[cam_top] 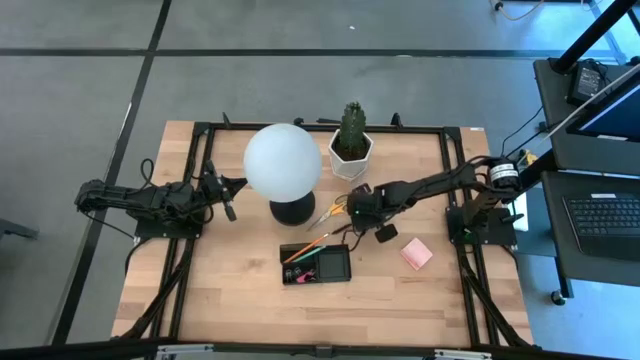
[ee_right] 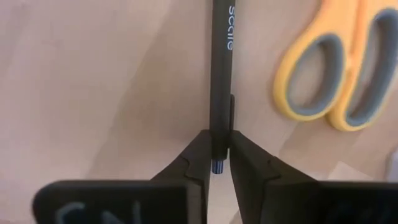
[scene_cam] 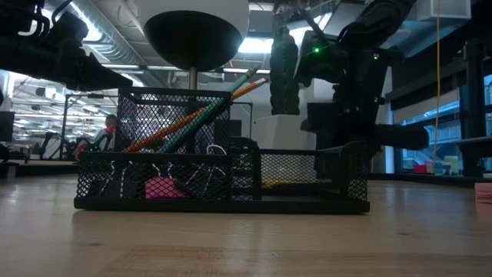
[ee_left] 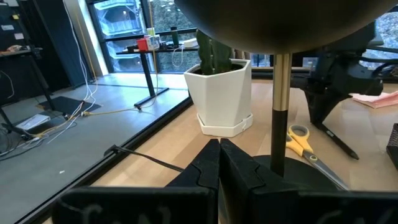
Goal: Pick and place office supplies into organizer
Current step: Put the black pen into the desk organizer
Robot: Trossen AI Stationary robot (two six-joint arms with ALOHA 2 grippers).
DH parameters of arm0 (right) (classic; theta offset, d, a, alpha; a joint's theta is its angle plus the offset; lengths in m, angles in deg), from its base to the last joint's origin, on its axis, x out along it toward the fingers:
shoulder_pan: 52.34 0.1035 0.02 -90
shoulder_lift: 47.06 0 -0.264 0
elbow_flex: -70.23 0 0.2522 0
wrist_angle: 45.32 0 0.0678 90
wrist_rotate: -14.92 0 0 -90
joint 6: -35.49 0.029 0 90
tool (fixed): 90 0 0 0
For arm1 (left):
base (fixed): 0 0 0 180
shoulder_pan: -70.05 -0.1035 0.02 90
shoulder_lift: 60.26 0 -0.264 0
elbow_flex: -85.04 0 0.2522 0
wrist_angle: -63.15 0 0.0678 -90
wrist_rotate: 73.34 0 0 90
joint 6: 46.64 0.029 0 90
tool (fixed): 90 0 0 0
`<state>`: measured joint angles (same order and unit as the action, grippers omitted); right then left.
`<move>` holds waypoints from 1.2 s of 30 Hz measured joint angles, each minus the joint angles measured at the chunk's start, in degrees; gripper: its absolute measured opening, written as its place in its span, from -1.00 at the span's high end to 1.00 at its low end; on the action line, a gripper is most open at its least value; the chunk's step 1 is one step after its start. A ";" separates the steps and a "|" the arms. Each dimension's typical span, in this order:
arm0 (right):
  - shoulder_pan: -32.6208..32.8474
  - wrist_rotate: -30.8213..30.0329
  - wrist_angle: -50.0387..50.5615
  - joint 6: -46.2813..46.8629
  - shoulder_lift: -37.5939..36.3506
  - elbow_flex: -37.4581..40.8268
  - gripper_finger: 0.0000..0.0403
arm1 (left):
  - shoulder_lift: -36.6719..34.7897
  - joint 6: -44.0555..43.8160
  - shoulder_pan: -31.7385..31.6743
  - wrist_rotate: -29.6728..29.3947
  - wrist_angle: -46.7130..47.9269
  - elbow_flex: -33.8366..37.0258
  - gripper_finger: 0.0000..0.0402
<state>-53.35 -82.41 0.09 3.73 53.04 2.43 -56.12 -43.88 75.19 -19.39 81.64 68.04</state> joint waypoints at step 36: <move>4.37 -4.37 11.25 11.39 4.56 -6.72 0.88 | -0.01 -0.02 -0.02 0.02 -0.02 0.00 0.98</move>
<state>-48.98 -86.78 11.34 15.11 57.60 -4.29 -56.14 -43.90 75.18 -19.38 81.63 68.04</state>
